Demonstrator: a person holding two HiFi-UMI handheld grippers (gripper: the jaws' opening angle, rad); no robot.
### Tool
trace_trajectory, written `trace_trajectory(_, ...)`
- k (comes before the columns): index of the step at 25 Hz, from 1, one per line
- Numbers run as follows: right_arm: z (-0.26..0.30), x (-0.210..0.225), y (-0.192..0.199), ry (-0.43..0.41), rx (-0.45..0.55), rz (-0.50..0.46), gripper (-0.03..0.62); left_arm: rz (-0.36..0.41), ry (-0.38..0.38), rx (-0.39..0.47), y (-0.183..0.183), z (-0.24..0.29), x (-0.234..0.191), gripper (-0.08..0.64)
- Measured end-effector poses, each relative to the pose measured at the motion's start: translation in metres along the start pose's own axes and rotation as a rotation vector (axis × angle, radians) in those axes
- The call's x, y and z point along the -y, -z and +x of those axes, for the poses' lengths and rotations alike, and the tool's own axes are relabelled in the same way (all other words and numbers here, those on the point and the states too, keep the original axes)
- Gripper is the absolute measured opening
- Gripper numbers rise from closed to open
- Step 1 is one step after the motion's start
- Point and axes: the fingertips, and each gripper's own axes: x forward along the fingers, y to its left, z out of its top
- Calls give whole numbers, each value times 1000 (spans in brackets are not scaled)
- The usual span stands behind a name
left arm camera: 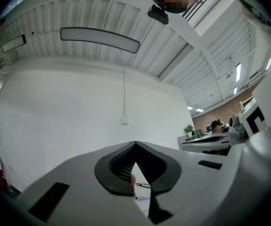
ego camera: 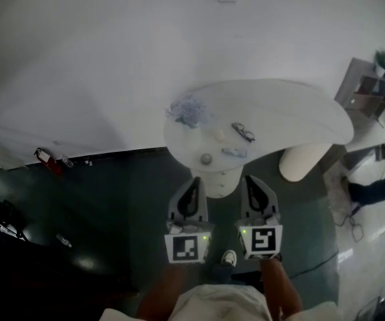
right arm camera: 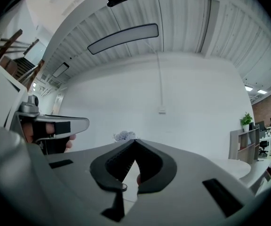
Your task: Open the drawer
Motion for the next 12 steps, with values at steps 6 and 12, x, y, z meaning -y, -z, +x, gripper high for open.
trace_trajectory(6,35,40,16,-17,-7,9,3,9,-35,-26,19,48,8,2)
trace_trajectory(12,61,55,33,-27,-42,7,4,-4,-62,-67,40,69,2,2)
